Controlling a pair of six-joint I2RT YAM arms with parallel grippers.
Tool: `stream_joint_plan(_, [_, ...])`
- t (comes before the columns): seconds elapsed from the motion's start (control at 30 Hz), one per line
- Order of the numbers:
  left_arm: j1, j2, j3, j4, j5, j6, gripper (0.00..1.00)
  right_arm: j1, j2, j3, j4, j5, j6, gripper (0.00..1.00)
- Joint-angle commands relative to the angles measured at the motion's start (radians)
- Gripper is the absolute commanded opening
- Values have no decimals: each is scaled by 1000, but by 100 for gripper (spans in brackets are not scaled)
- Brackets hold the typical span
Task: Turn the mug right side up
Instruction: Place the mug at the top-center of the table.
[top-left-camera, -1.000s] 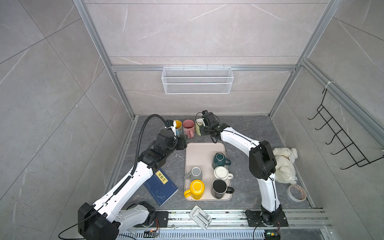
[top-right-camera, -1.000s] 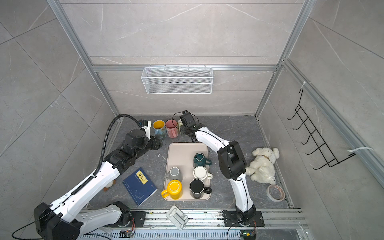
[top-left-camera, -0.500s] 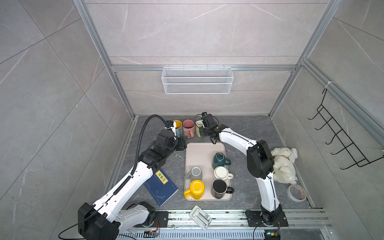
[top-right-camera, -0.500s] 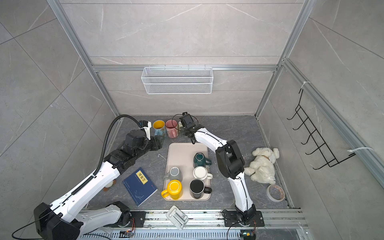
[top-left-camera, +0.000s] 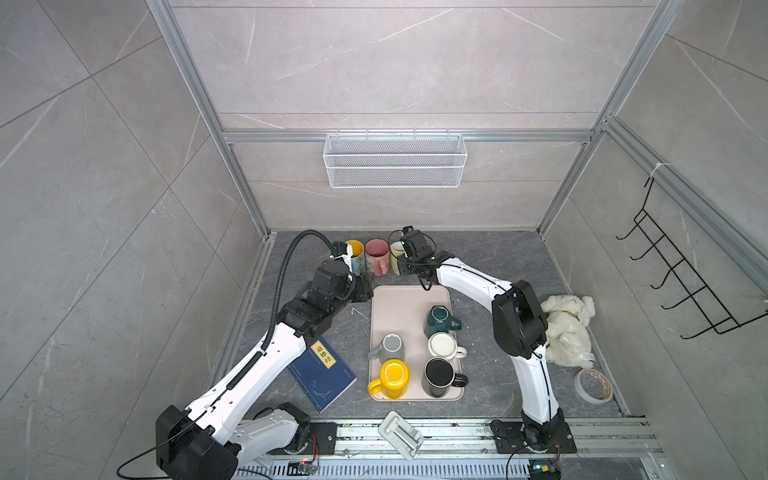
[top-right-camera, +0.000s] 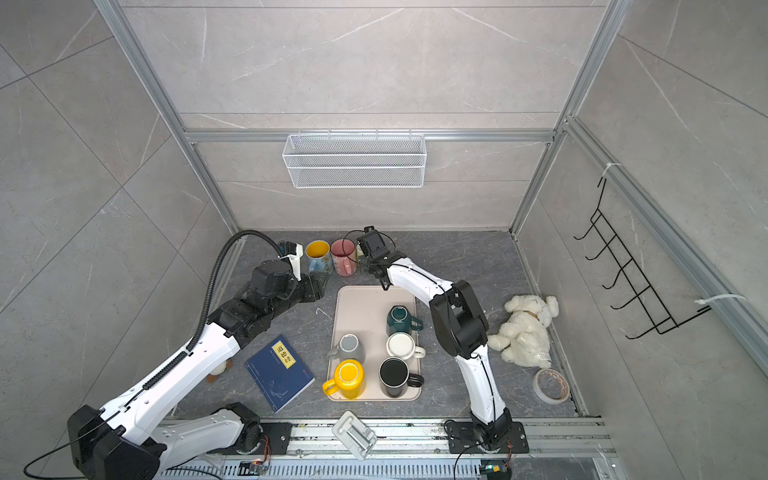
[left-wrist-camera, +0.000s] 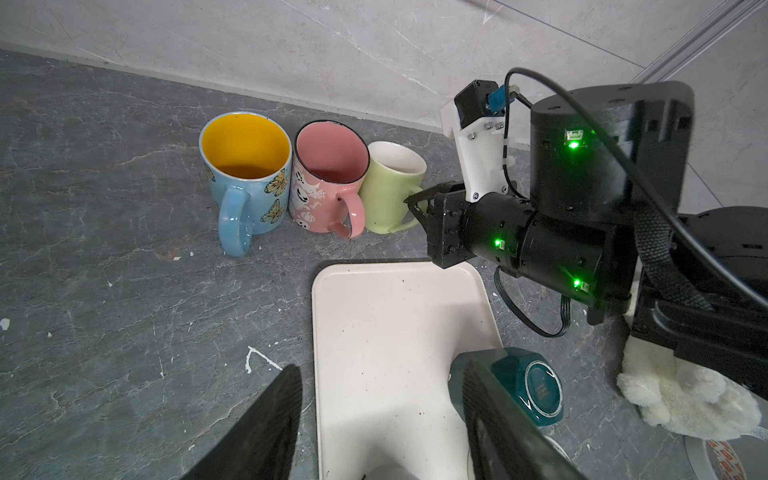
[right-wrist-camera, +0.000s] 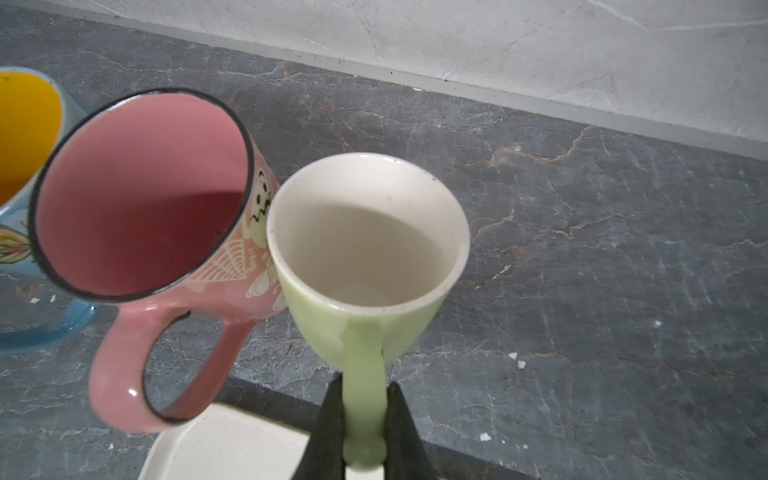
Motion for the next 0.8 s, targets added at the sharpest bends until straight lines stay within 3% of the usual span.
stream_joint_plan(0.0, [7,-9,24,17,7,-3,64,9,10,-17,41,28,23,2])
stream_joint_plan(0.27, [6,-14,21,12,11,-8,64,12,-7,-53,37,30,32,12])
stream_joint_plan(0.77, [7,-40,7,-7,16,-15,64,25,-39,-101,23,45,48,20])
